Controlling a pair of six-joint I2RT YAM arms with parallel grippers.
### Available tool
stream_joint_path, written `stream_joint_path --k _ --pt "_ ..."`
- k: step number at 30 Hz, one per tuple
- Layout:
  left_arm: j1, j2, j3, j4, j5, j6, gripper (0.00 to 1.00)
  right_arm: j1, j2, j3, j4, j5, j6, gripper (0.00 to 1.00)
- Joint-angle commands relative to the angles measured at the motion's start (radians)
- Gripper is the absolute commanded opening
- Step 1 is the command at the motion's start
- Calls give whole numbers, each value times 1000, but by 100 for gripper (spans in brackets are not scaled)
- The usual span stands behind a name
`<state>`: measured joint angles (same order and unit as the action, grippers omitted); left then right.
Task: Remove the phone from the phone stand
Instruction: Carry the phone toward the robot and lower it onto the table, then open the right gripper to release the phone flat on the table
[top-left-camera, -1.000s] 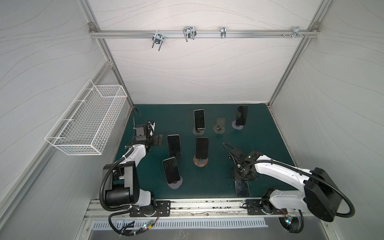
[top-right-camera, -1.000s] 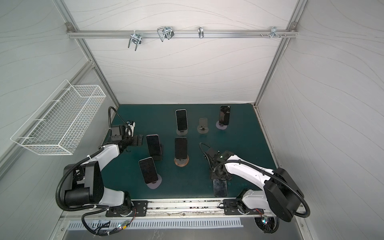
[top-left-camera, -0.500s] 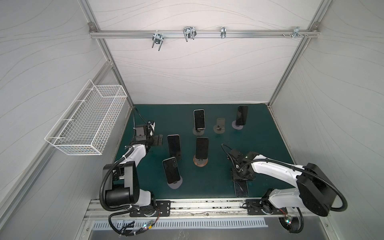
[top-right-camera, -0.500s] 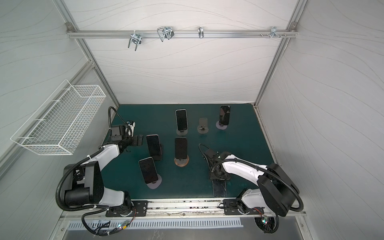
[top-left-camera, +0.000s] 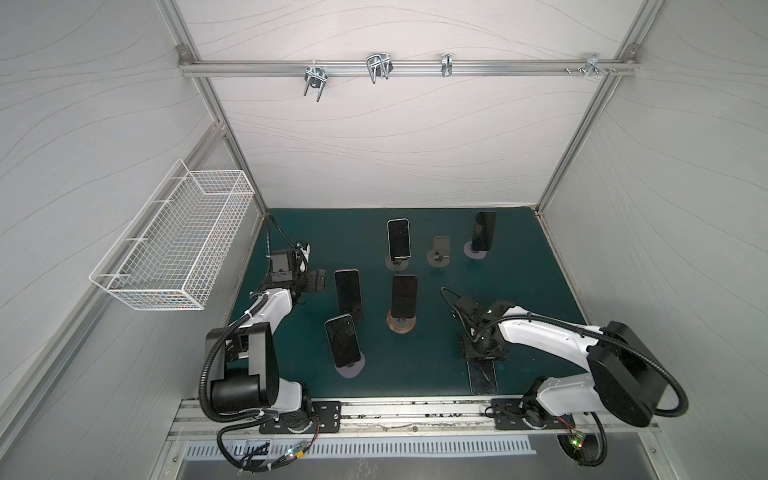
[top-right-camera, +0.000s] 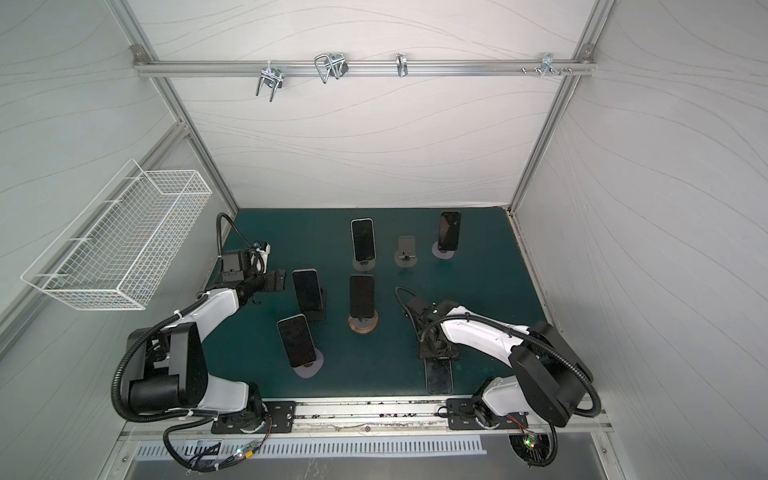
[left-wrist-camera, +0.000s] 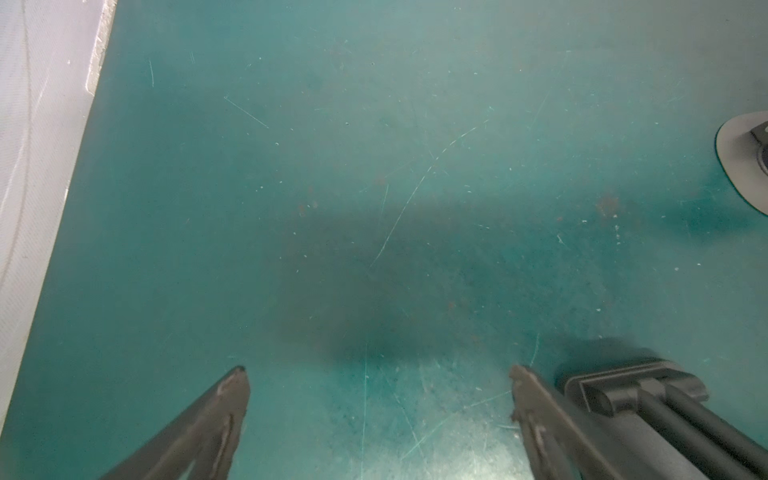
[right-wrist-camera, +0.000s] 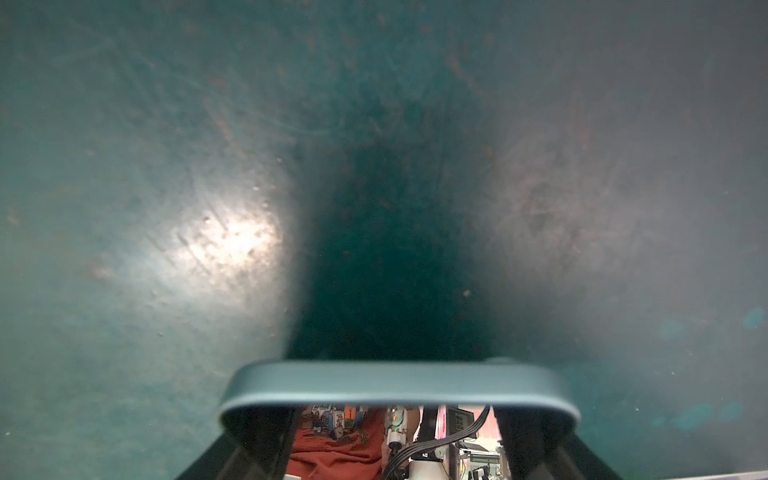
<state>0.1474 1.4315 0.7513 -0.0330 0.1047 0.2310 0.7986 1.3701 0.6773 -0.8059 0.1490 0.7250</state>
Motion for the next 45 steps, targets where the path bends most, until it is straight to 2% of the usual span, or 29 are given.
stream_joint_path --k 1,24,28,38,45 --pt "-3 -3 27 28 -7 10 99 5 33 -17 25 26 27 76" --pt "-4 9 39 24 -16 4 99 5 69 1 11 28 5 79" --pt "-4 9 40 22 -14 5 99 5 45 1 17 14 6 79" --pt "-3 3 34 25 -10 7 99 4 -86 101 -88 64 2 82" --pt "-3 4 38 23 -10 7 99 -35 -169 188 -107 81 -63 83"
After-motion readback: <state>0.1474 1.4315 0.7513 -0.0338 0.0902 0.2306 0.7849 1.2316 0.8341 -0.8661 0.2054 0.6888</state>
